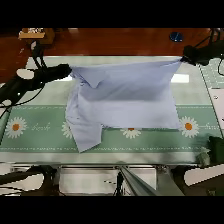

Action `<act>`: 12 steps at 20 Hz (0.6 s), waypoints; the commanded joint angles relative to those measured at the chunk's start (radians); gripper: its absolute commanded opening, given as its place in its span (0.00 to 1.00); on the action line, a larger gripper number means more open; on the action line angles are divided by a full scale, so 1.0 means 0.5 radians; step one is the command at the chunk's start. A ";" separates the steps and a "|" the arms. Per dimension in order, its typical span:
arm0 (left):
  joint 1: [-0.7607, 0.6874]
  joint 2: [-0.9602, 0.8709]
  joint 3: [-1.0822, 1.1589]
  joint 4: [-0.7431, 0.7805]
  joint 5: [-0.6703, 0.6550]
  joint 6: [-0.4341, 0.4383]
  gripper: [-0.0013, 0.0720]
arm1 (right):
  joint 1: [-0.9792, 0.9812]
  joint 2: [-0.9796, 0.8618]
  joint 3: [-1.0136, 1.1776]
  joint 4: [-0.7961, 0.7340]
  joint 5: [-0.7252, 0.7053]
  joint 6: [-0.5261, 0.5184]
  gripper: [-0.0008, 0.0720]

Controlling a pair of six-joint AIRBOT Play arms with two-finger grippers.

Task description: Fold the shirts.

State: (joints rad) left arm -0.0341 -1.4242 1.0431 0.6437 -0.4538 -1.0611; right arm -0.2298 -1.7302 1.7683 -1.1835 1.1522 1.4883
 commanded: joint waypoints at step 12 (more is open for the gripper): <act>0.932 0.109 -0.212 0.421 -1.830 -0.245 0.61 | -0.520 0.401 -0.428 -0.251 0.994 -0.275 0.52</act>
State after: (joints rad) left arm 0.3599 -1.3777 1.0561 0.7940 -1.2304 -1.1820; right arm -0.4282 -1.5703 1.6871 -1.3144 1.6108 1.3731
